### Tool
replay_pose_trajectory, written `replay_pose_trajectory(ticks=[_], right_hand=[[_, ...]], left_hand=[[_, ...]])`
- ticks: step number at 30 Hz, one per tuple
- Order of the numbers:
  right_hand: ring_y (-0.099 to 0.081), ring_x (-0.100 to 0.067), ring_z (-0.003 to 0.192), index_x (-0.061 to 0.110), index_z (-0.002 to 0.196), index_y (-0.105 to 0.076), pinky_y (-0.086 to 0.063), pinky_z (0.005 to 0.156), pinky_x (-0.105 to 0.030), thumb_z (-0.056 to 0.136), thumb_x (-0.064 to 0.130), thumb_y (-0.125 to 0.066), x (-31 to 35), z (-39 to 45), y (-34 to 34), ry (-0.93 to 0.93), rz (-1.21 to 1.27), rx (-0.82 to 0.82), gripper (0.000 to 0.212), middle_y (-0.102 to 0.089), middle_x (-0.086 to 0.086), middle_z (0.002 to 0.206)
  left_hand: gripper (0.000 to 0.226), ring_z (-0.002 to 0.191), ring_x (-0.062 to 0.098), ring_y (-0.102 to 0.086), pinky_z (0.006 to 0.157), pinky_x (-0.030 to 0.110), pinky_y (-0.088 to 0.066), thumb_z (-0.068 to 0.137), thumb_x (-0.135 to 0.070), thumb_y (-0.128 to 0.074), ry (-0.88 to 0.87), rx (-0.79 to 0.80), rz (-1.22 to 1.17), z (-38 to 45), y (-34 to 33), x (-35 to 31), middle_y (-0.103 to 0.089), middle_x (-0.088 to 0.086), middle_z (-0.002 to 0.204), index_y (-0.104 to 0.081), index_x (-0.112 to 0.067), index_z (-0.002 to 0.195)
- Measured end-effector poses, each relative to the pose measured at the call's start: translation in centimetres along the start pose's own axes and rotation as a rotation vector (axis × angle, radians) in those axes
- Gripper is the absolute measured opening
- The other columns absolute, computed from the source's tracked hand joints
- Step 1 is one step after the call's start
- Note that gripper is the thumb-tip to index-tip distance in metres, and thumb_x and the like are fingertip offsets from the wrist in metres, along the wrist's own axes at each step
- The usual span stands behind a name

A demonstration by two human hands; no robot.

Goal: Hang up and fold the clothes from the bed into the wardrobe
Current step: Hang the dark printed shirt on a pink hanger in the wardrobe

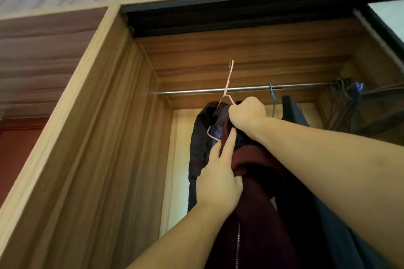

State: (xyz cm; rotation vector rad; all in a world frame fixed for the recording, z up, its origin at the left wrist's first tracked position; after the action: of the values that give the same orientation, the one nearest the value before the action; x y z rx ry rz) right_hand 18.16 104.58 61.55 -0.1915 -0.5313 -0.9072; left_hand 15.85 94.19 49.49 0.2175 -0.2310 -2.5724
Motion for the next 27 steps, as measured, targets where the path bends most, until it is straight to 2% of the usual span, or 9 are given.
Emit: replay_pose_trajectory(ticks=[4, 9, 14, 18, 23, 27], right_hand=[[-0.042, -0.016, 0.054, 0.014, 0.062, -0.043, -0.028, 0.045, -0.026, 0.092, 0.016, -0.052, -1.9, 1.9, -2.4, 0.011, -0.007, 0.016, 0.031, -0.046, -0.001, 0.064], [-0.047, -0.017, 0.058, 0.011, 0.065, -0.049, -0.031, 0.045, -0.026, 0.091, 0.016, -0.053, -2.7, 3.7, -4.6, 0.024, -0.021, -0.006, 0.026, -0.049, -0.001, 0.066], [-0.051, -0.021, 0.068, 0.009, 0.076, -0.055, -0.039, 0.062, -0.027, 0.093, 0.017, -0.052, -1.5, 5.1, -7.8, 0.043, -0.038, -0.021, 0.019, -0.053, -0.003, 0.076], [-0.05, -0.021, 0.075, 0.009, 0.087, -0.056, -0.037, 0.064, -0.026, 0.095, 0.018, -0.052, 0.5, 6.1, -11.5, 0.089, -0.051, -0.006, 0.013, -0.055, -0.005, 0.085], [-0.049, -0.019, 0.066, 0.008, 0.091, -0.055, -0.035, 0.051, -0.026, 0.093, 0.02, -0.052, 1.7, 8.2, -15.8, 0.112, -0.088, 0.011, 0.012, -0.058, -0.007, 0.091], [-0.058, -0.03, 0.086, 0.008, 0.094, -0.057, -0.039, 0.068, -0.029, 0.093, 0.024, -0.051, 2.2, 9.5, -18.7, 0.129, -0.096, 0.014, 0.017, -0.065, -0.012, 0.106]], left_hand=[[0.1, 0.121, 0.016, -0.052, 0.084, 0.035, -0.056, 0.086, -0.006, -0.055, -0.002, 0.01, 0.034, 1.2, -1.9, 2.3, -0.018, -0.015, 0.158, 0.007, -0.058, 0.146], [0.101, 0.117, 0.015, -0.055, 0.084, 0.035, -0.055, 0.085, -0.007, -0.055, -0.021, 0.009, 0.032, 2.8, -3.2, 5.1, -0.02, -0.014, 0.158, 0.007, -0.06, 0.145], [0.1, 0.123, 0.016, -0.051, 0.09, 0.033, -0.053, 0.086, -0.006, -0.054, -0.054, -0.01, 0.031, 5.0, -2.4, 8.4, -0.022, -0.013, 0.157, 0.006, -0.059, 0.145], [0.098, 0.127, 0.016, -0.048, 0.087, 0.026, -0.044, 0.087, -0.007, -0.055, -0.067, -0.012, 0.088, 6.7, -1.0, 11.7, -0.022, -0.013, 0.157, 0.005, -0.057, 0.147], [0.094, 0.131, 0.021, -0.045, 0.097, 0.035, -0.041, 0.089, -0.012, -0.054, -0.076, 0.005, 0.166, 8.9, 0.1, 15.7, -0.027, -0.013, 0.153, 0.005, -0.055, 0.148], [0.093, 0.127, 0.023, -0.048, 0.097, 0.036, -0.044, 0.088, -0.013, -0.055, -0.08, 0.024, 0.194, 10.2, 0.7, 18.2, -0.031, -0.013, 0.15, 0.003, -0.053, 0.149]])
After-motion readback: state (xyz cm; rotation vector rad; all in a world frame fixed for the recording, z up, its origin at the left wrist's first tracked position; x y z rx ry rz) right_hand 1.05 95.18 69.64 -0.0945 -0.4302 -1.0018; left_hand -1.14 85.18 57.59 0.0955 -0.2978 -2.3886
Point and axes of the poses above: each hand's wrist, its own z-axis towards the middle knuckle, its own y-axis out of the back of the hand, x = y × z, the point moved 10 cm from there along z, towards the middle knuckle
